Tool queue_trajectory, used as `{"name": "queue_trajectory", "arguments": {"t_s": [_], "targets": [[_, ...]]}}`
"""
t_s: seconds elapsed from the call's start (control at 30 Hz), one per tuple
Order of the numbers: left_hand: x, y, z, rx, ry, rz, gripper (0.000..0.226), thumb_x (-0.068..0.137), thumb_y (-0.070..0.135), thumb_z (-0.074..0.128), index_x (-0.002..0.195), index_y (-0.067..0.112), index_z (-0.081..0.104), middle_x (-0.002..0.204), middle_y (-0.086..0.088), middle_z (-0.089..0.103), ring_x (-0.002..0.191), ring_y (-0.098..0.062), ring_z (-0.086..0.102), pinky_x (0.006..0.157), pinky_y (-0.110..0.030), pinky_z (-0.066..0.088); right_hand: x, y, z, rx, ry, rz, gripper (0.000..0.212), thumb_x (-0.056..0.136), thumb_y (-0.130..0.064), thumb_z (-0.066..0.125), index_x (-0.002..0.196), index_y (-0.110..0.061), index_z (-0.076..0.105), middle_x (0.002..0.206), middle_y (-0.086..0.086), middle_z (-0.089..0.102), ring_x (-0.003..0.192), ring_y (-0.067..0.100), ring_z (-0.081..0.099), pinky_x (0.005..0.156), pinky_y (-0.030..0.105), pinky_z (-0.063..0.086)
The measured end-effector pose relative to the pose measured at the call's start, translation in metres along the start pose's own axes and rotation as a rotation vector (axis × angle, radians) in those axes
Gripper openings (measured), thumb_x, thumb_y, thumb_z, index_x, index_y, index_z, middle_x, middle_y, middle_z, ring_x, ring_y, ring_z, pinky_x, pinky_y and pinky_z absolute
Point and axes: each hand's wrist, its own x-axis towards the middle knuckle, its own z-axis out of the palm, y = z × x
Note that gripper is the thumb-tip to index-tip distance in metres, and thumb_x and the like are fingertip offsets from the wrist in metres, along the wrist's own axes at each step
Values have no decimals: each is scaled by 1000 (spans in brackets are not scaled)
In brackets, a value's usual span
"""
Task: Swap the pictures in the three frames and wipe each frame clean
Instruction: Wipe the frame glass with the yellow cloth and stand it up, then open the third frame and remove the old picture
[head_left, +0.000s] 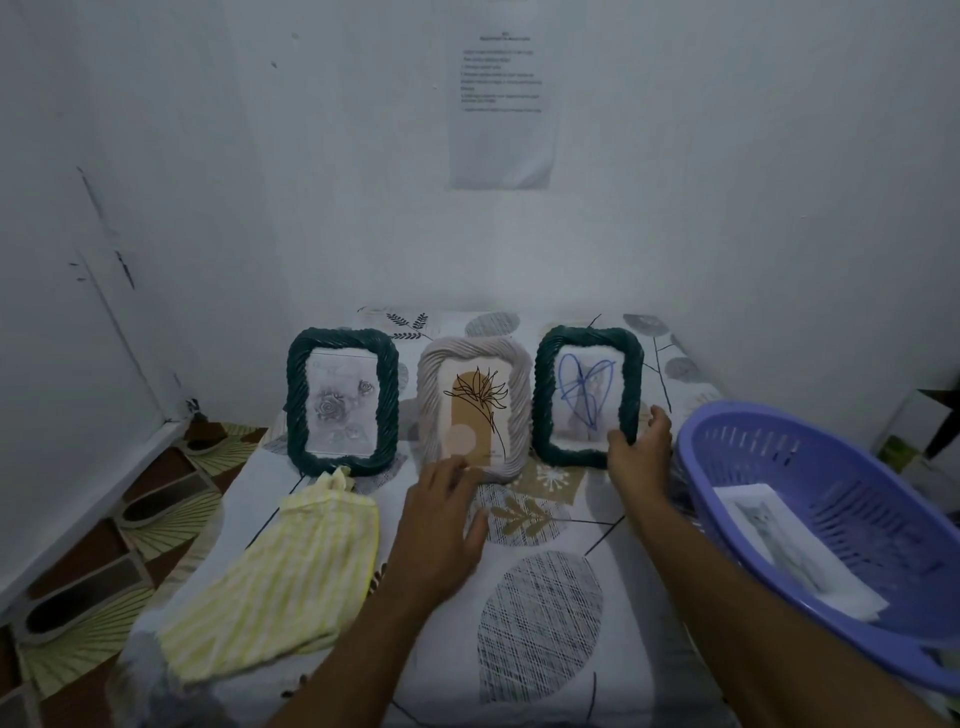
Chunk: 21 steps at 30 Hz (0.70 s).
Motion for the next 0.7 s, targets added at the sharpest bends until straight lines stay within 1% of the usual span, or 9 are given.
{"name": "queue_trajectory", "arguments": {"t_s": [0.07, 0.17, 0.27, 0.3, 0.4, 0.47, 0.53, 0.6, 0.7], "targets": [[-1, -1, 4, 68, -11, 59, 31, 90, 36, 47, 118, 24, 53, 126, 5, 45, 119, -16, 41, 93, -30, 38, 4, 4, 1, 46, -58, 99, 62, 95, -10, 52, 149, -18, 21, 142, 11, 45, 123, 33, 50, 102, 49, 45], [-1, -1, 8, 88, 10, 111, 25, 91, 36, 51, 109, 21, 58, 119, 6, 48, 112, -15, 45, 90, -29, 38, 11, 15, 1, 31, -76, 121, 46, 96, -11, 51, 140, -13, 41, 132, 12, 57, 113, 29, 56, 98, 44, 47], [0, -2, 9, 84, 34, 99, 22, 90, 37, 51, 103, 20, 57, 115, 5, 50, 109, -15, 46, 86, -29, 38, 11, 14, -2, 59, -90, 125, 28, 95, -6, 52, 123, -6, 55, 112, 10, 63, 90, 21, 56, 74, 31, 47], [0, -1, 9, 88, 35, 95, 22, 90, 38, 51, 100, 20, 57, 114, 4, 50, 108, -15, 46, 85, -29, 38, 10, 13, -3, 98, -99, 136, 26, 95, -4, 51, 120, -6, 55, 110, 9, 63, 90, 21, 56, 73, 30, 47], [-1, 1, 7, 80, 49, 101, 21, 91, 37, 51, 101, 21, 57, 112, 5, 50, 106, -15, 47, 83, -28, 39, -1, 6, -6, 158, -110, 140, 19, 95, -1, 50, 111, -10, 54, 113, 10, 63, 100, 23, 58, 88, 39, 50], [-1, 3, 4, 47, 48, 107, 22, 91, 35, 52, 106, 21, 57, 113, 7, 50, 106, -13, 46, 83, -25, 38, -12, 1, -11, 154, -92, 100, 20, 95, -2, 50, 113, -11, 53, 113, 10, 61, 101, 22, 56, 88, 39, 51], [-1, 6, 1, 24, 39, 123, 24, 92, 34, 51, 111, 21, 57, 114, 7, 50, 106, -12, 46, 85, -25, 39, -25, -3, -18, 174, -60, 67, 23, 97, -4, 49, 119, -8, 52, 113, 7, 59, 101, 20, 55, 82, 33, 49], [-1, 8, -4, -10, 28, 132, 27, 93, 31, 50, 117, 22, 56, 114, 8, 50, 107, -11, 45, 88, -26, 41, -41, -4, -26, 206, -29, 37, 19, 98, -7, 49, 117, -9, 51, 114, 8, 60, 101, 22, 57, 81, 31, 47], [-2, 16, -12, -32, 10, 111, 28, 93, 31, 44, 119, 26, 55, 114, 10, 50, 106, -7, 44, 88, -25, 41, -65, 0, -36, 184, 10, 6, 20, 98, -18, 50, 118, -14, 49, 122, 13, 59, 109, 30, 57, 90, 39, 48]]}}
